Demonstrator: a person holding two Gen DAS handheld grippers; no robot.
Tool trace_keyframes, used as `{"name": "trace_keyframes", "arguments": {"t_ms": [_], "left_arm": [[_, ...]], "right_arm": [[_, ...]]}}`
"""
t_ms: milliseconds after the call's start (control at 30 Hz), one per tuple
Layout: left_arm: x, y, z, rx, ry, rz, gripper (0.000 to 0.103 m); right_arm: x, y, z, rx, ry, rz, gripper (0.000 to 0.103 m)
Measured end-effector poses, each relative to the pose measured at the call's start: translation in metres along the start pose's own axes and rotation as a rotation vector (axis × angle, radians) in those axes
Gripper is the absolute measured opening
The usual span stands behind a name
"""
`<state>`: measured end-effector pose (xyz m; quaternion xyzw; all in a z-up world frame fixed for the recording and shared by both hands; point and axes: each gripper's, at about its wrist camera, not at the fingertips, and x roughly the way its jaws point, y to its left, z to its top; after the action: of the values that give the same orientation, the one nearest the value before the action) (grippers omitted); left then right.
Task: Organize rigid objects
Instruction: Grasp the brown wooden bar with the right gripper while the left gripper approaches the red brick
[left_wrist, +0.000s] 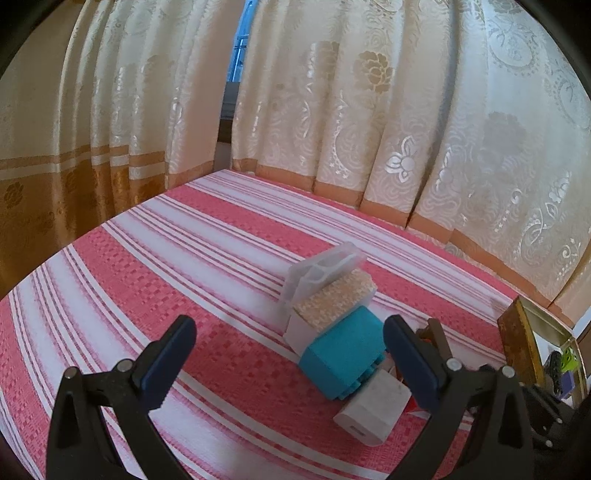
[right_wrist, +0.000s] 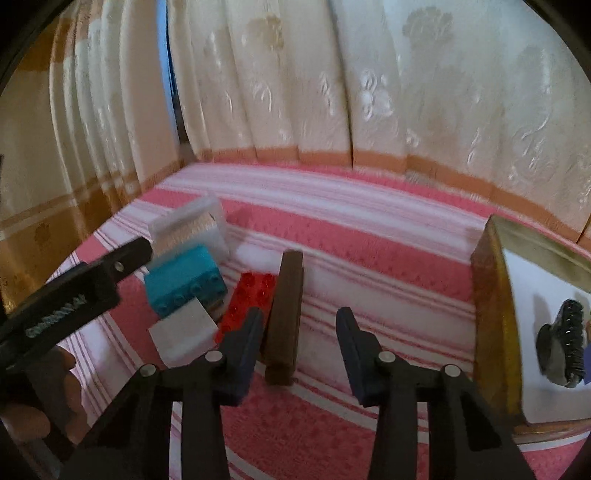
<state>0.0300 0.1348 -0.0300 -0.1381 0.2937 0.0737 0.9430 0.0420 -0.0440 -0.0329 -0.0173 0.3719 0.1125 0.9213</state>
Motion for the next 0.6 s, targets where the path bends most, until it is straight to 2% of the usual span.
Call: {"name": "trace_keyframes", "arguments": {"t_ms": [67, 267, 467, 533, 600], "left_arm": [[0.0, 0.0, 0.0, 0.002, -0.003, 0.0, 0.102], [0.0, -0.001, 0.0, 0.005, -0.001, 0.002, 0.102], [-0.006, -0.017, -0.001, 0.098, -0.032, -0.045, 0.102], [-0.01, -0.024, -0.002, 0.133, -0.051, -0.065, 0.102], [-0.014, -0.031, -0.004, 0.168, -0.068, -0.08, 0.102]], "right_arm": [[0.006, -0.003, -0.001, 0.019, 0.032, 0.013, 0.038], [0.02, -0.021, -0.002, 0.116, 0.097, 0.012, 0.038], [0.032, -0.004, 0.008, 0.034, 0.111, 0.018, 0.037], [0.032, -0.009, 0.007, 0.051, 0.109, 0.032, 0.017], [0.031, -0.014, 0.007, 0.059, 0.109, 0.031, 0.017]]}}
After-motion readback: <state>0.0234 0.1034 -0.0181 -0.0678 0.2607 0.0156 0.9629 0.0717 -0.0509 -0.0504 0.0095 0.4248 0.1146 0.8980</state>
